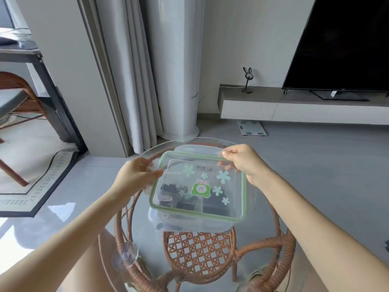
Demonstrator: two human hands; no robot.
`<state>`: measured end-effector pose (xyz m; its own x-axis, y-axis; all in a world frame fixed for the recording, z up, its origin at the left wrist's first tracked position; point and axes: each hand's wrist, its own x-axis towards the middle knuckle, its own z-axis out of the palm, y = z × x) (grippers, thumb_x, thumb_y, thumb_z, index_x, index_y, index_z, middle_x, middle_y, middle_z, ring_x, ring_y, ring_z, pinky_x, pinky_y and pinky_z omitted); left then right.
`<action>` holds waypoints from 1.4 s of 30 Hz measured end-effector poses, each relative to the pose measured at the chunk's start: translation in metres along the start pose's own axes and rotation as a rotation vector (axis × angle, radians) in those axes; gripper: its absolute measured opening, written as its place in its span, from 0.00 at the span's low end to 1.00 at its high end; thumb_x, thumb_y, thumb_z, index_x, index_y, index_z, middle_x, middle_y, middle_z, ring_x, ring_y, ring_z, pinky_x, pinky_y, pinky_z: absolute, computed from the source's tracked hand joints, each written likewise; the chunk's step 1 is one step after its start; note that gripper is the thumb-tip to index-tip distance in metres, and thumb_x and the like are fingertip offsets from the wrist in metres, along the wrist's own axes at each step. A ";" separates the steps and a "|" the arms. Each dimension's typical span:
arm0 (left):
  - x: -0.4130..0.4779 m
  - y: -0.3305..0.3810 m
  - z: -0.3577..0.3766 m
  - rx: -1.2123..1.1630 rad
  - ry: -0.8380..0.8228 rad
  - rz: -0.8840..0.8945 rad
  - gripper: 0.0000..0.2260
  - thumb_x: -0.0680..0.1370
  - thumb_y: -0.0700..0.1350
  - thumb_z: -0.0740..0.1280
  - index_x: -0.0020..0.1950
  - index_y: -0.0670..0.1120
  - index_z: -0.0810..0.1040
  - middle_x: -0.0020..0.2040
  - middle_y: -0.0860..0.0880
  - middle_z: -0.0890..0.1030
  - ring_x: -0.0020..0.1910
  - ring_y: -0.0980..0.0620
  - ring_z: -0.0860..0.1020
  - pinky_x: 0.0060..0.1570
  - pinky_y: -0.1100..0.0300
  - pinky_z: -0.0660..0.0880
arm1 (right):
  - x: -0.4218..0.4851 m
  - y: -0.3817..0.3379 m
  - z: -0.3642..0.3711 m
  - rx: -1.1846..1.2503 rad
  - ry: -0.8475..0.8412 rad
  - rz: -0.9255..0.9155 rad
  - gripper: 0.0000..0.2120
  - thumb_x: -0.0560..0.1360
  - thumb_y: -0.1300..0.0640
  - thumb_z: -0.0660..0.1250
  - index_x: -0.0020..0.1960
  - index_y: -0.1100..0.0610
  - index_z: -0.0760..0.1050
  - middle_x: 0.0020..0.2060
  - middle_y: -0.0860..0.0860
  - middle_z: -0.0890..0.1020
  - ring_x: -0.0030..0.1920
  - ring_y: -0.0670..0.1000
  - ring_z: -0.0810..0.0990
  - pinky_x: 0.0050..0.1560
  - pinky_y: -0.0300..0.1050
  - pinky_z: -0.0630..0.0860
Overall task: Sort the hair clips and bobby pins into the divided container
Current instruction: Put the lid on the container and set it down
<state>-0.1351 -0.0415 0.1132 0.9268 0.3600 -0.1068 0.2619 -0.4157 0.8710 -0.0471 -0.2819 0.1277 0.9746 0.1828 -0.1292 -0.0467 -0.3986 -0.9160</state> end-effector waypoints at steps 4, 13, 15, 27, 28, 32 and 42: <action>-0.005 -0.022 0.003 0.009 -0.077 -0.088 0.12 0.70 0.39 0.73 0.49 0.35 0.76 0.36 0.41 0.81 0.25 0.52 0.77 0.29 0.59 0.76 | 0.009 0.030 0.022 -0.241 0.034 -0.005 0.07 0.76 0.55 0.64 0.43 0.55 0.79 0.43 0.53 0.84 0.45 0.57 0.82 0.51 0.54 0.78; 0.001 -0.031 0.007 -0.061 -0.074 -0.181 0.12 0.71 0.38 0.72 0.49 0.34 0.75 0.34 0.44 0.78 0.27 0.51 0.75 0.27 0.63 0.74 | 0.016 0.040 0.038 -0.432 0.083 0.002 0.11 0.77 0.50 0.60 0.48 0.55 0.76 0.48 0.51 0.81 0.49 0.55 0.78 0.50 0.49 0.74; 0.002 -0.031 0.007 -0.077 -0.069 -0.189 0.10 0.71 0.38 0.72 0.48 0.36 0.75 0.32 0.45 0.77 0.25 0.52 0.74 0.27 0.62 0.73 | 0.019 0.040 0.038 -0.425 0.079 0.003 0.11 0.77 0.50 0.60 0.48 0.56 0.76 0.48 0.51 0.81 0.50 0.55 0.78 0.52 0.50 0.74; 0.008 -0.031 0.003 -0.151 -0.088 -0.208 0.08 0.70 0.40 0.73 0.45 0.40 0.77 0.42 0.39 0.81 0.39 0.43 0.80 0.50 0.44 0.80 | 0.026 0.039 0.037 -0.390 0.075 -0.010 0.15 0.77 0.51 0.61 0.36 0.59 0.74 0.41 0.55 0.82 0.48 0.59 0.79 0.52 0.54 0.74; 0.007 -0.032 0.003 -0.141 -0.092 -0.213 0.08 0.71 0.40 0.73 0.46 0.39 0.77 0.43 0.39 0.81 0.40 0.43 0.80 0.51 0.42 0.79 | 0.026 0.039 0.038 -0.399 0.073 -0.010 0.15 0.77 0.51 0.61 0.34 0.57 0.73 0.40 0.53 0.82 0.48 0.59 0.79 0.52 0.54 0.74; 0.005 -0.035 0.004 -0.141 -0.109 -0.236 0.09 0.71 0.40 0.72 0.47 0.37 0.77 0.43 0.36 0.81 0.40 0.42 0.80 0.53 0.41 0.78 | 0.027 0.040 0.039 -0.434 0.078 -0.017 0.14 0.77 0.51 0.61 0.44 0.62 0.77 0.46 0.56 0.83 0.50 0.58 0.79 0.54 0.54 0.75; 0.005 -0.033 0.009 -0.125 -0.144 -0.235 0.07 0.75 0.40 0.68 0.50 0.40 0.74 0.43 0.42 0.80 0.36 0.49 0.79 0.39 0.58 0.81 | 0.030 0.050 0.043 -0.535 0.126 -0.130 0.11 0.77 0.49 0.60 0.49 0.56 0.75 0.46 0.51 0.81 0.48 0.54 0.78 0.46 0.47 0.74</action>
<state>-0.1366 -0.0331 0.0796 0.8758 0.3080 -0.3716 0.4467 -0.2254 0.8658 -0.0293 -0.2578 0.0620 0.9850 0.1654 0.0482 0.1612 -0.7862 -0.5966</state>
